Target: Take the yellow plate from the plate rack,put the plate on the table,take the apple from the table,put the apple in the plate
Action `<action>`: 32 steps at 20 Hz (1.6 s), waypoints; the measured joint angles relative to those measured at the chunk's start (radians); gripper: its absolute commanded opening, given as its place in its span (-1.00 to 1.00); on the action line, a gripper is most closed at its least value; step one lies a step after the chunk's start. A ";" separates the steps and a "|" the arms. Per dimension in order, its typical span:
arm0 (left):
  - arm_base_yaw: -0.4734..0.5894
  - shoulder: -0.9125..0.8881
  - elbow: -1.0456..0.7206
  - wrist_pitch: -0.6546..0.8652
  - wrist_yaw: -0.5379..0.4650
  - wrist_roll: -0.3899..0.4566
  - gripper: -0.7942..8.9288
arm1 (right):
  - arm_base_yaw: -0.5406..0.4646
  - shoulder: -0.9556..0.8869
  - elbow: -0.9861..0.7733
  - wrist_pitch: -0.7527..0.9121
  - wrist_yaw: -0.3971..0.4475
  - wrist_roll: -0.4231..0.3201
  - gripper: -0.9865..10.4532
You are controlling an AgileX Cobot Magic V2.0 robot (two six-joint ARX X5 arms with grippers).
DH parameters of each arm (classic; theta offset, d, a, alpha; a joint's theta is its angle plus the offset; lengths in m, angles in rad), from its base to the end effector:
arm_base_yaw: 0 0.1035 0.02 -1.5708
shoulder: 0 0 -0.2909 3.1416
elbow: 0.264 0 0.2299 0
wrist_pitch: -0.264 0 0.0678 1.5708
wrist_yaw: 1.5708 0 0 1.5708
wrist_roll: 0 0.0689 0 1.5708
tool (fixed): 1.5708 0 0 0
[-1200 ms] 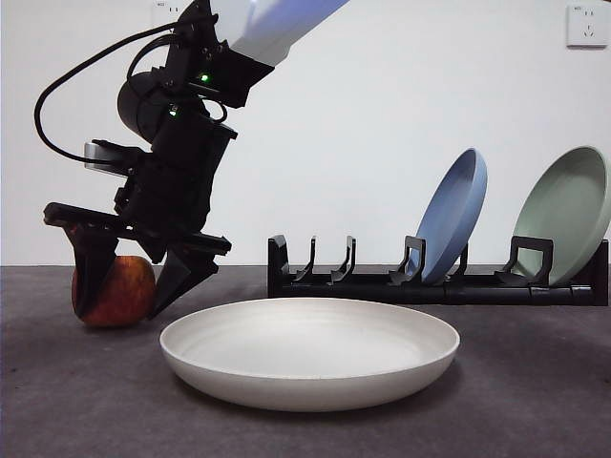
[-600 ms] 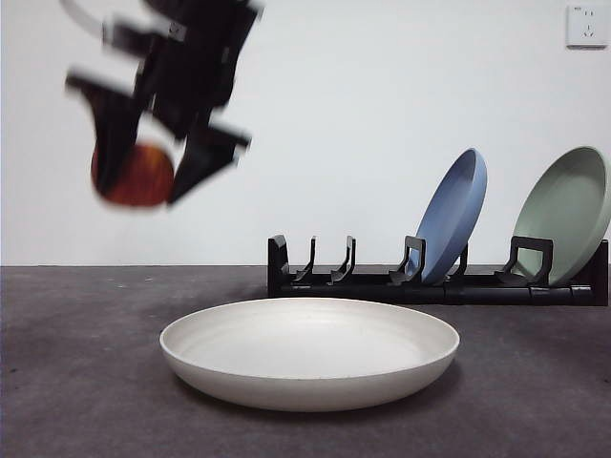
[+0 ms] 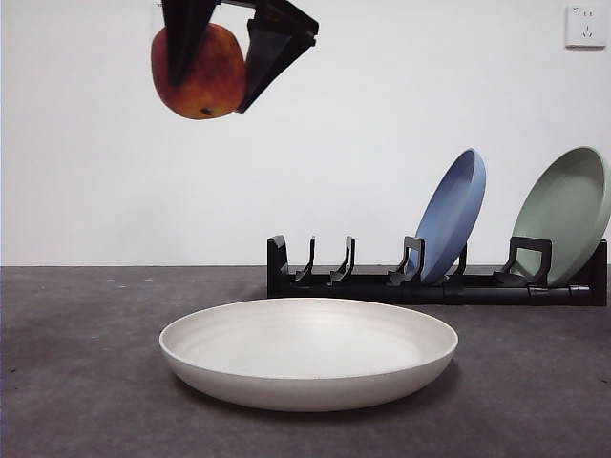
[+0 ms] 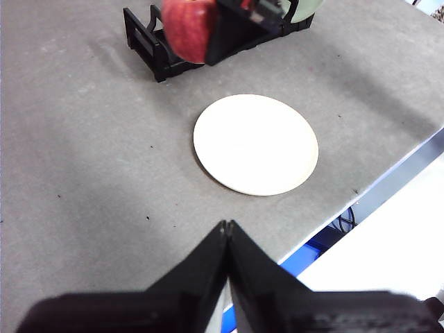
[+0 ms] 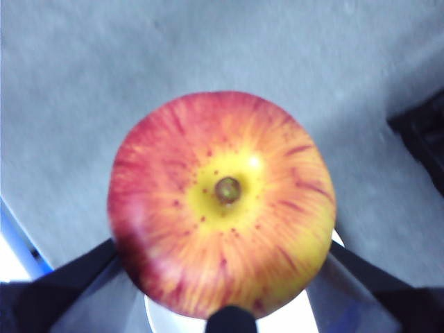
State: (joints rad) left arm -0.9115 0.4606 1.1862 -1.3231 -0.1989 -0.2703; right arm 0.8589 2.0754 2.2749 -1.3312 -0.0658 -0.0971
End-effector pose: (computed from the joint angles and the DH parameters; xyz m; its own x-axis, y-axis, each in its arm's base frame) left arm 0.0092 0.0103 0.3488 0.6526 -0.5196 -0.5515 0.5583 0.8218 -0.1136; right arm 0.2738 0.3242 0.3373 0.2273 0.3641 -0.9032 -0.8274 0.5613 0.0180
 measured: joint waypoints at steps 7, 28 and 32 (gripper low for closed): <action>0.000 0.000 0.000 0.000 0.000 0.005 -0.85 | 0.000 -0.180 -0.373 0.190 0.011 0.019 -0.85; 0.000 0.000 0.000 0.001 0.038 0.009 -0.85 | -0.060 -0.367 -1.324 1.083 0.078 0.171 -0.85; 0.000 0.002 0.000 0.000 0.038 0.009 -0.85 | -0.060 -0.370 -1.348 1.116 0.077 0.185 -0.85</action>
State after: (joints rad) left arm -0.9115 0.4629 1.1862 -1.3228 -0.1612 -0.2615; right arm 0.7986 1.7054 0.9268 -0.2150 0.0116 0.0883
